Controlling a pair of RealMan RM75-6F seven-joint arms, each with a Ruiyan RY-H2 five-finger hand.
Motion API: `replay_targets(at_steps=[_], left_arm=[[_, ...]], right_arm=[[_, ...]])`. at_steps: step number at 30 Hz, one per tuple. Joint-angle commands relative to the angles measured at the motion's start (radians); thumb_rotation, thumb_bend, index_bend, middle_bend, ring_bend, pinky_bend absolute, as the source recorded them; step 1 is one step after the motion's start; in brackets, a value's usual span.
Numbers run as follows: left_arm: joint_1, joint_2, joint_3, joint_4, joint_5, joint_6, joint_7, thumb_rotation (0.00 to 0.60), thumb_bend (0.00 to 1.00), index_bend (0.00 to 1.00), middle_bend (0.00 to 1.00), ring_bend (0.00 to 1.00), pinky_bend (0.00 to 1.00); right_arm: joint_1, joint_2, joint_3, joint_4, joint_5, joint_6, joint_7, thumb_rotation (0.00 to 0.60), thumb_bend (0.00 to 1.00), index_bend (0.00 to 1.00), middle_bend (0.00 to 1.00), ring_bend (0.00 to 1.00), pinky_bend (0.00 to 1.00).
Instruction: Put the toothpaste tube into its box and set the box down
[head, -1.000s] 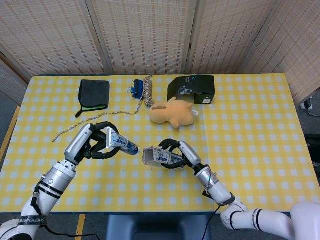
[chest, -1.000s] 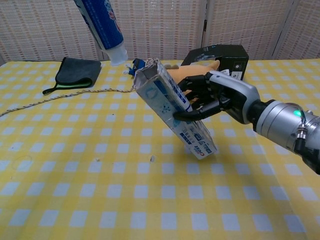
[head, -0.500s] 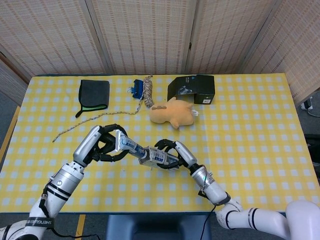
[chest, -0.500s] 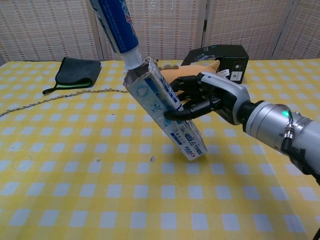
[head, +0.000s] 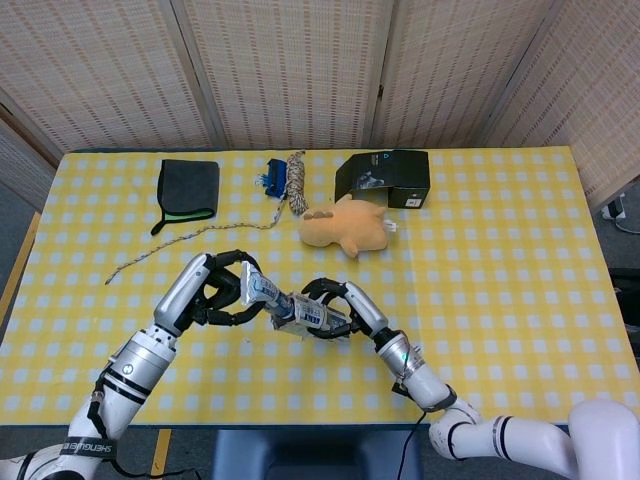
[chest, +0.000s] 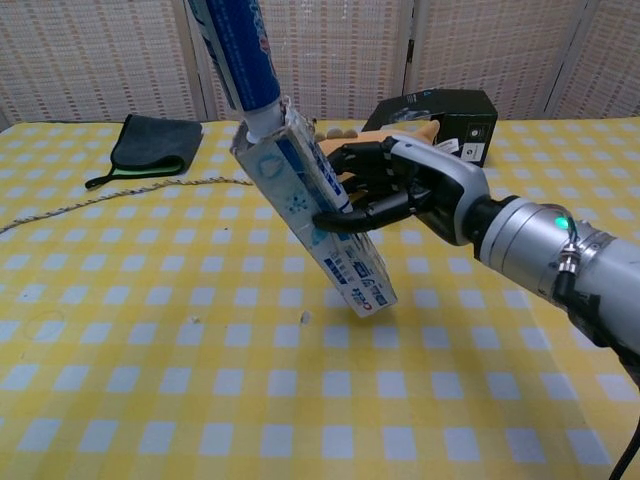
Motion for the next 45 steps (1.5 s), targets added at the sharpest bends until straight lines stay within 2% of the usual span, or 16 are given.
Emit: replay_targets(at_steps=[1,12,26,27,28,32,33,35,45], left_arm=[[0.0,-0.006,0.0,-0.001,-0.005,0.004,0.005,0.6,0.64,0.8,1.0,1.0,1.0],[0.008,-0.024,-0.008,0.003,-0.014,0.017,0.003,0.6,0.64,0.8,1.0,1.0,1.0],[0.011,-0.042,0.013,0.033,-0.001,-0.02,0.007,0.6,0.64,0.79,1.0,1.0,1.0],[0.012,-0.041,0.015,0.039,0.007,-0.028,0.007,0.6,0.62,0.75,1.0,1.0,1.0],[0.011,-0.039,0.018,0.042,0.015,-0.038,0.006,0.6,0.57,0.66,1.0,1.0,1.0],[0.007,-0.022,0.02,0.051,0.03,-0.089,-0.014,0.6,0.25,0.13,1.0,1.0,1.0],[0.007,-0.021,0.02,0.053,0.032,-0.093,-0.017,0.6,0.22,0.06,1.0,1.0,1.0],[0.007,-0.022,0.017,0.058,0.041,-0.097,-0.024,0.6,0.19,0.0,1.0,1.0,1.0],[0.018,-0.026,0.008,0.083,0.079,-0.092,-0.052,0.6,0.15,0.0,1.0,1.0,1.0]], right_arm=[[-0.002,0.006,0.001,-0.007,-0.004,0.005,0.016,0.6,0.23,0.51,0.35,0.35,0.41],[-0.009,0.016,0.003,-0.019,-0.027,0.034,0.123,0.6,0.23,0.51,0.35,0.35,0.41],[0.006,0.011,-0.004,-0.027,-0.043,0.038,0.129,0.6,0.23,0.51,0.35,0.35,0.41],[0.005,0.014,-0.005,-0.031,-0.042,0.039,0.13,0.6,0.23,0.51,0.35,0.35,0.41],[0.004,0.015,-0.005,-0.033,-0.042,0.04,0.13,0.6,0.23,0.51,0.35,0.35,0.41],[0.004,0.022,-0.007,-0.04,-0.041,0.041,0.132,0.6,0.23,0.51,0.35,0.35,0.41],[0.005,0.024,-0.01,-0.04,-0.045,0.041,0.131,0.6,0.23,0.51,0.35,0.35,0.41],[0.006,0.029,-0.015,-0.04,-0.052,0.039,0.133,0.6,0.23,0.51,0.35,0.35,0.41],[0.007,0.041,-0.021,-0.039,-0.055,0.045,0.146,0.6,0.23,0.51,0.35,0.35,0.41]])
